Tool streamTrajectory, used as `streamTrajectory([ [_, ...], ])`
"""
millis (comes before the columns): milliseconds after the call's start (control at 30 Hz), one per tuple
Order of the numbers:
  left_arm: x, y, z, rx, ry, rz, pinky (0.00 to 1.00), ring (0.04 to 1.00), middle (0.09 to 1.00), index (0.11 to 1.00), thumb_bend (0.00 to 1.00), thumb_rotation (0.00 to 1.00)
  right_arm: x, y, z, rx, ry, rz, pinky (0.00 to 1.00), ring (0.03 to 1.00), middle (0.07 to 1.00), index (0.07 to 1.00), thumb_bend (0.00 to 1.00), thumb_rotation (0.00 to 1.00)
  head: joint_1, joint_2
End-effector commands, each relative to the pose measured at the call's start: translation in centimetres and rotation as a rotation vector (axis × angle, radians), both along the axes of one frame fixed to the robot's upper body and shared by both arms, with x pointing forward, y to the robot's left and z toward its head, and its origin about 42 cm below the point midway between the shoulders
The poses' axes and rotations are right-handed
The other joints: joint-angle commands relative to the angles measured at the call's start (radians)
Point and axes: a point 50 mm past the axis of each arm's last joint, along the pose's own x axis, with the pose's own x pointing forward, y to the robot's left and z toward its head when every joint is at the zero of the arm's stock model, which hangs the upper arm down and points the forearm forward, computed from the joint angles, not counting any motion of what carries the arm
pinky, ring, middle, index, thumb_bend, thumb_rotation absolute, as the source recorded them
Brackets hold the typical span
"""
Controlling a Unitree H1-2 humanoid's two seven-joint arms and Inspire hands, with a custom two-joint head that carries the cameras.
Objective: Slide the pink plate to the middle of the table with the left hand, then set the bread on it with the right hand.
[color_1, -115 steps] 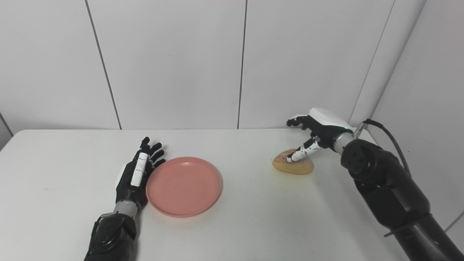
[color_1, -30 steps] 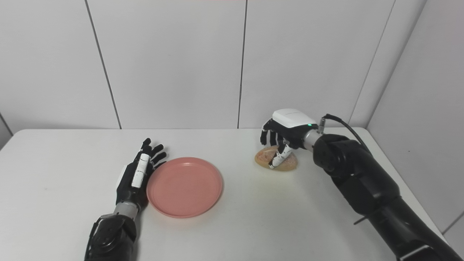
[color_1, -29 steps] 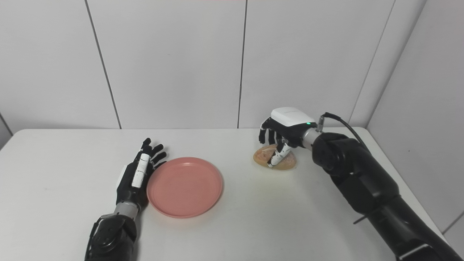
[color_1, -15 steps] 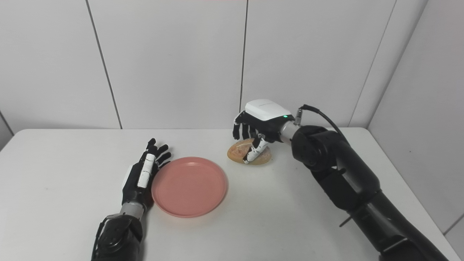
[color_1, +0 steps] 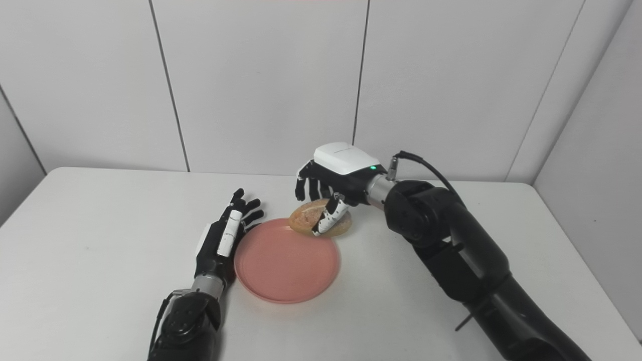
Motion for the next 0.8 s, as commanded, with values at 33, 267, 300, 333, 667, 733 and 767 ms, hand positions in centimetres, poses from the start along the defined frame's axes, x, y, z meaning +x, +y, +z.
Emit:
streamTrajectory([
  [33, -0.3, -0.9, 0.0, 0.009, 0.004, 0.007, 0.73, 0.819, 0.845, 0.936, 0.92, 0.84, -0.3, 1.8, 3.2, 0.001, -0.098, 0.072, 0.36, 0.427, 0.453, 0.523, 0.53, 0.0, 0.011, 0.003],
  [267, -0.4, -0.9, -0.1, -0.004, 0.014, 0.013, 0.73, 0.822, 0.851, 0.936, 0.92, 0.84, -0.2, 3.6, 2.8, -0.02, -0.094, 0.105, 0.39, 0.468, 0.479, 0.502, 0.53, 0.0, 0.024, 0.008],
  [300, -0.4, -0.9, -0.1, -0.003, 0.013, 0.014, 0.73, 0.819, 0.848, 0.935, 0.92, 0.84, -0.2, 3.8, 2.7, -0.025, -0.093, 0.11, 0.4, 0.473, 0.478, 0.503, 0.53, 0.0, 0.025, 0.009],
  [333, -0.3, -0.9, -0.1, -0.001, 0.01, 0.015, 0.72, 0.814, 0.843, 0.934, 0.91, 0.84, -0.2, 4.1, 2.6, -0.03, -0.093, 0.116, 0.4, 0.476, 0.476, 0.505, 0.53, 0.0, 0.025, 0.009],
  [667, -0.4, -1.1, 0.1, 0.006, 0.004, 0.02, 0.7, 0.803, 0.848, 0.924, 0.91, 0.85, 0.1, 4.8, 1.0, -0.053, -0.065, 0.144, 0.37, 0.441, 0.458, 0.52, 0.53, 0.0, 0.03, 0.015],
  [733, -0.3, -1.1, 0.1, 0.006, 0.002, 0.02, 0.69, 0.801, 0.845, 0.924, 0.9, 0.85, 0.3, 4.8, 0.7, -0.054, -0.059, 0.142, 0.36, 0.437, 0.457, 0.521, 0.53, 0.0, 0.027, 0.017],
  [767, -0.3, -1.1, 0.1, 0.005, 0.001, 0.02, 0.69, 0.799, 0.84, 0.922, 0.91, 0.84, 0.4, 4.8, 0.5, -0.055, -0.055, 0.14, 0.36, 0.43, 0.454, 0.523, 0.53, 0.0, 0.027, 0.017],
])
